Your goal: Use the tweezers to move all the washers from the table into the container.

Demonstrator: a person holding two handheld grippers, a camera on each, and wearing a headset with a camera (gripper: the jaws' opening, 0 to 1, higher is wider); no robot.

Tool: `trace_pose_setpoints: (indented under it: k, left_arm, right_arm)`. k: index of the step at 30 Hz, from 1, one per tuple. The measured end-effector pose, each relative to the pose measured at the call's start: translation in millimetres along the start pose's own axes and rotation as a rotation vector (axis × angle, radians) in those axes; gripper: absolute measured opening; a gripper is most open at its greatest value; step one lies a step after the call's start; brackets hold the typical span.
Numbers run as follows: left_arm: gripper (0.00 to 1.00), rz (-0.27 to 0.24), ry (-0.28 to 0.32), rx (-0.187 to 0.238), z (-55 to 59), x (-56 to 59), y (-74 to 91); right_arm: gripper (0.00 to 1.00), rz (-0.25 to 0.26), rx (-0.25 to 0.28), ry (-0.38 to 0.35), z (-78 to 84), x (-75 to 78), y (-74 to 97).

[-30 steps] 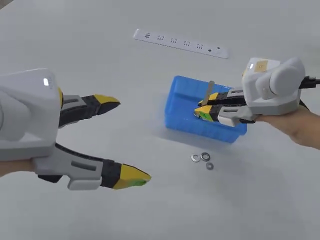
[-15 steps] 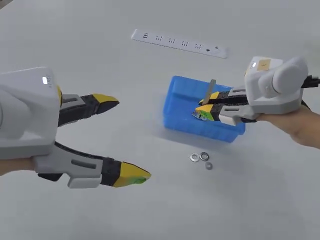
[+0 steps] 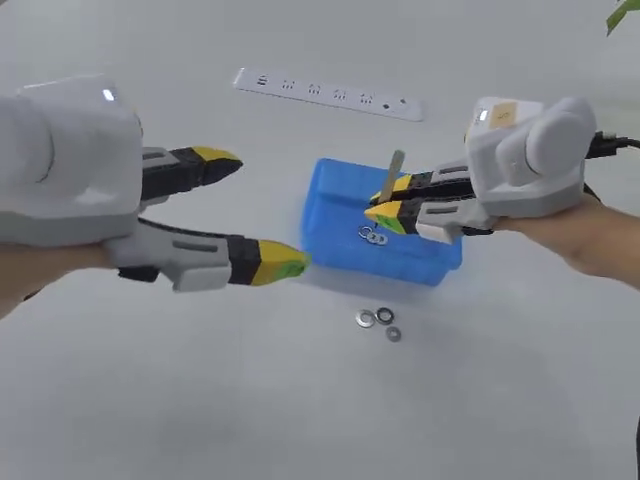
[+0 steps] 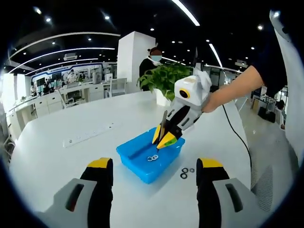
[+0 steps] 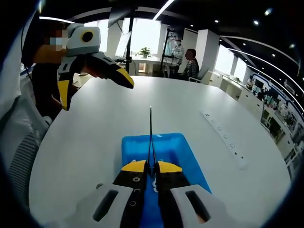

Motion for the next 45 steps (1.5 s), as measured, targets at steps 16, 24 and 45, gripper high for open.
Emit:
trace_pose_setpoints:
  k: [16, 24, 45]
  left_arm:
    - [0.41, 0.213, -0.209, -0.066, -28.9, 8.4, -73.0]
    - [0.26, 0.275, -0.238, -0.057, -40.1, 13.7, -86.2]
    - [0.06, 0.346, -0.298, -0.068, -49.8, 22.1, -85.3]
  right_arm:
    - [0.08, -0.01, -0.005, 0.027, -6.1, -2.8, 3.8]
    - [0.08, -0.025, 0.003, 0.03, -9.8, -6.6, 2.5]
    - [0.08, -0.051, -0.013, 0.041, -6.1, -11.5, 1.0]
Point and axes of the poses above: the centre of the closed fingertips' face, and the gripper's own axes: y roughly backward along the fingers, x roughly to its right, z roughly out of its underside, the point moved 8 cm from there along y, roughly backward along the fingers, and after that the axes turned 4 degrees about -z, right-handed, at the moved point
